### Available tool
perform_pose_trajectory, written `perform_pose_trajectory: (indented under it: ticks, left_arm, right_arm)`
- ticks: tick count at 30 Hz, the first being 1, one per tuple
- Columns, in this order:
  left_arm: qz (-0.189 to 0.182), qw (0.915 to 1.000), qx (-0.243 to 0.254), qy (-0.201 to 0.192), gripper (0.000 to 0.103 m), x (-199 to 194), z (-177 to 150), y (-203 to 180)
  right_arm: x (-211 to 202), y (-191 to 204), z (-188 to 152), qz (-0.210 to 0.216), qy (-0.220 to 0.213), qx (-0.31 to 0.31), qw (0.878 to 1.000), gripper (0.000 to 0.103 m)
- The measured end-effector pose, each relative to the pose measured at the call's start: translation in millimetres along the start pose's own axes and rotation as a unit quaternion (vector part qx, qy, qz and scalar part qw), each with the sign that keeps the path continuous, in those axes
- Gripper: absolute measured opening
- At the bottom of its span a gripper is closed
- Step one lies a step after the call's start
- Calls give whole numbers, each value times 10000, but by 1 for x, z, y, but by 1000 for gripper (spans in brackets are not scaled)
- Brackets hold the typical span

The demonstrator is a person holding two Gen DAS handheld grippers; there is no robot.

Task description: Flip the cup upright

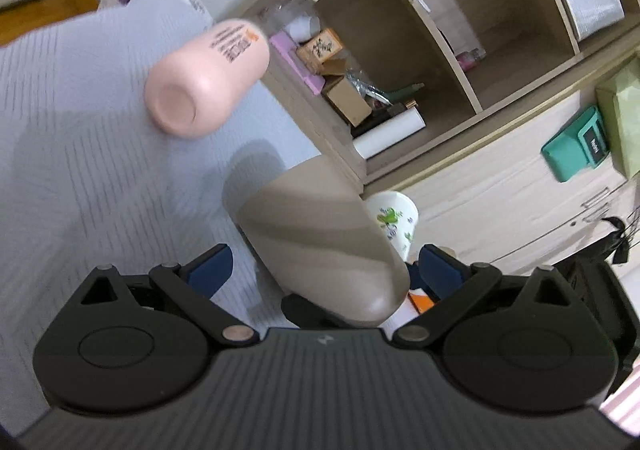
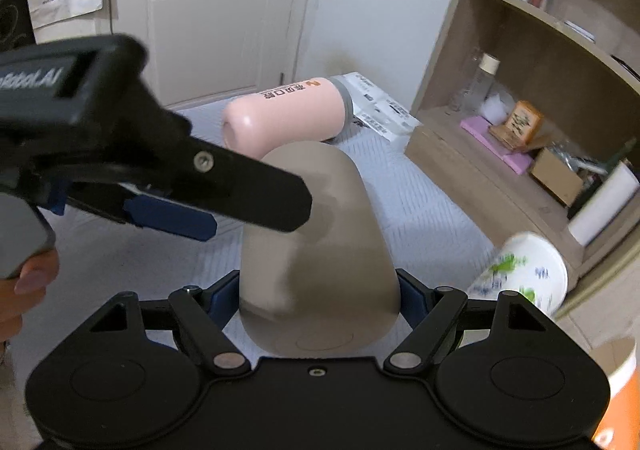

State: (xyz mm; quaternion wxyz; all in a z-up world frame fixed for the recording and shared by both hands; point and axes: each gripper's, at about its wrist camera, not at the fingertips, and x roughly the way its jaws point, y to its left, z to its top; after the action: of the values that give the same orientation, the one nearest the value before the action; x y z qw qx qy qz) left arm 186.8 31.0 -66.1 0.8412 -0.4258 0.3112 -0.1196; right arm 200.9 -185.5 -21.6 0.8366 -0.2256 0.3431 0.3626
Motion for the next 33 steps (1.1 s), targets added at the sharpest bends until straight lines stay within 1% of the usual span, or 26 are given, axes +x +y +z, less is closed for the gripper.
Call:
perform_pose_trajectory:
  ticks: [4,7,9,11,12,14,17,21,25,26,30,33]
  left_arm:
    - [-120,9997,-196,127,100,-6,-9,5]
    - [-161,9990,-347,211,96,-7,-19,5]
    - [-272,9981,-438,347,94,-4,-26,4]
    - [-341,9972,-515,422,89,-3,-31,4]
    - [-327,9972,-553,395,87,-4,-34,3]
    - [-294,9974,-591,280,87,-7,-37,1]
    - [-338,9974,-525,369,87,-8,-37,-1]
    - [-298,9972,-435,537,82,-6,-42,-5]
    - [-217,9972,-310,641,82,0,-43,-5]
    - [-182,9973,-304,649,83,2,-44,-3]
    - [-290,9957,-402,786,83,5,-44,1]
    - [-129,9969,-270,729,79,6,-45,0]
  right_arm:
    - [-11,1,-10,67,106,554,9984,83]
    - [-19,-3,-19,242,196,1113,9933,83]
    - [-24,-6,-26,346,218,1417,9891,83]
    - [-29,-7,-31,398,247,1634,9854,83]
    - [-31,-8,-33,408,251,1714,9840,83]
    - [-35,-6,-36,441,271,1811,9821,83]
    - [-42,-8,-45,526,291,2069,9765,83]
    - [-46,-8,-53,520,290,2192,9739,83]
    - [-49,-8,-59,550,317,2307,9709,83]
    - [-50,-8,-60,558,314,2334,9703,83]
    - [-52,-5,-61,516,381,2175,9740,83]
    - [-55,-9,-57,926,365,2009,9745,83]
